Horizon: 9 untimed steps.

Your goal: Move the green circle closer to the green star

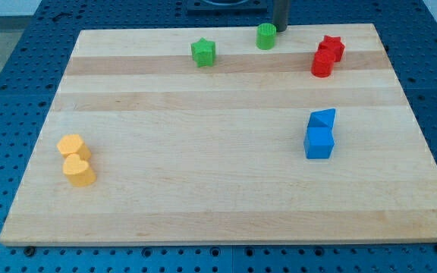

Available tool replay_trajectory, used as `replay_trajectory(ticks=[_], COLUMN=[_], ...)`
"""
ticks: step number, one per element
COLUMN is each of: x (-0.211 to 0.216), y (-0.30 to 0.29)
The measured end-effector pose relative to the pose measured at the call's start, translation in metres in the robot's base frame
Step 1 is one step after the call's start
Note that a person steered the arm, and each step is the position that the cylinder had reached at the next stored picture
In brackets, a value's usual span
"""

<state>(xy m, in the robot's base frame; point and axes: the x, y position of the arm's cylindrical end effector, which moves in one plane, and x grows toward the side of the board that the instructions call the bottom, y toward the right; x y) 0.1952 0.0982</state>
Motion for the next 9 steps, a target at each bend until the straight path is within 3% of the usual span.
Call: replay_trajectory(ticks=[5,9], x=[0.073,0.086], y=[-0.021,-0.046])
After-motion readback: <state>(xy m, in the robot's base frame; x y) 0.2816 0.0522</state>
